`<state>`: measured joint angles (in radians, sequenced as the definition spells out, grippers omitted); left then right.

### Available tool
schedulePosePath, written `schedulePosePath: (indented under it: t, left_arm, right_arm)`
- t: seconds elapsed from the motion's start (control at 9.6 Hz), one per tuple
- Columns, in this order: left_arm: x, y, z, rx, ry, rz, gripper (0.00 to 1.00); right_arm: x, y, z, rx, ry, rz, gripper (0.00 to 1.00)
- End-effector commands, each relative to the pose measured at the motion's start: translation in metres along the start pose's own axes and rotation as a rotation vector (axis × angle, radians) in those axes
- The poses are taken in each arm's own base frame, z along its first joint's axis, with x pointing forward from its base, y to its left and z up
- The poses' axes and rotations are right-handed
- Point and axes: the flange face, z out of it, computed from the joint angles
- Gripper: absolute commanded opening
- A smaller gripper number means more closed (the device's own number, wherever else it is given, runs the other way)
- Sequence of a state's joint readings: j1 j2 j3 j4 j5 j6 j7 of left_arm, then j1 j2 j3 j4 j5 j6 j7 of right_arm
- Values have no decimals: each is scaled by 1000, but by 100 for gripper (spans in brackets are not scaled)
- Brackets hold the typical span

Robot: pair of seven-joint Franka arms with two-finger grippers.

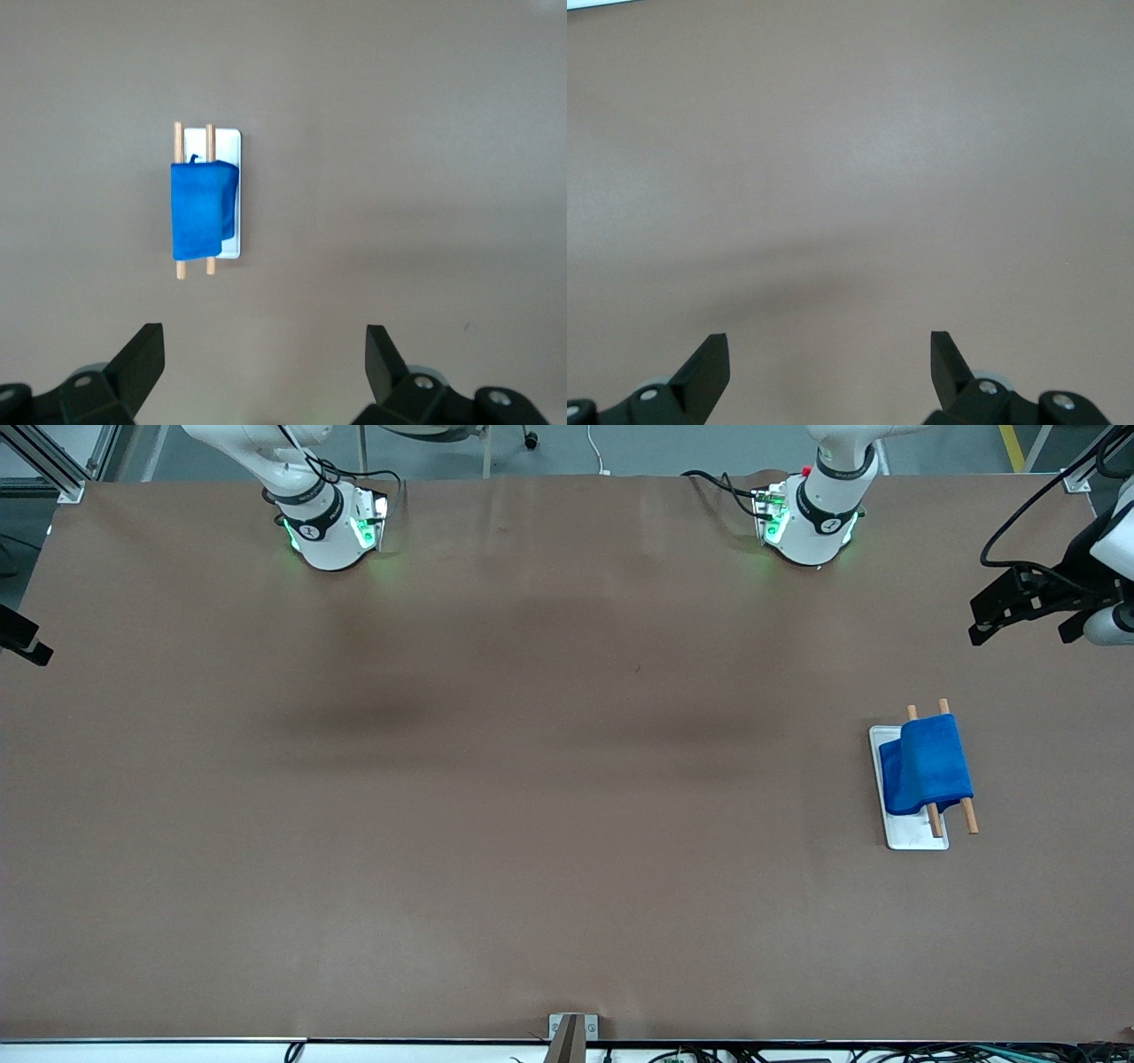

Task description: Right arm passes towel to left arm to hang

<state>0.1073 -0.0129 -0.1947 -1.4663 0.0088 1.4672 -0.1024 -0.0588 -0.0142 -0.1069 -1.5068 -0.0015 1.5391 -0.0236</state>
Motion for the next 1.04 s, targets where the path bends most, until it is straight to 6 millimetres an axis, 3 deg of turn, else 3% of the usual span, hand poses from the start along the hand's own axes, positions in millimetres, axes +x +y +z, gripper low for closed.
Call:
schedulePosePath:
  t: [0.0, 0.31, 0.73, 0.94]
  left_arm:
    - [-17, -10, 21, -32, -37, -19, 100]
    - [-39, -12, 24, -12, -22, -18, 100]
    - [-18, -14, 17, 44, -9, -10, 100]
    - [-20, -12, 19, 48, -31, -7, 100]
  right_arm:
    - [1, -1, 0, -16, 2, -10, 100]
    - [1, -3, -1, -16, 4, -13, 100]
    - [1, -3, -1, -16, 4, -13, 100]
    - [1, -3, -1, -16, 4, -13, 100]
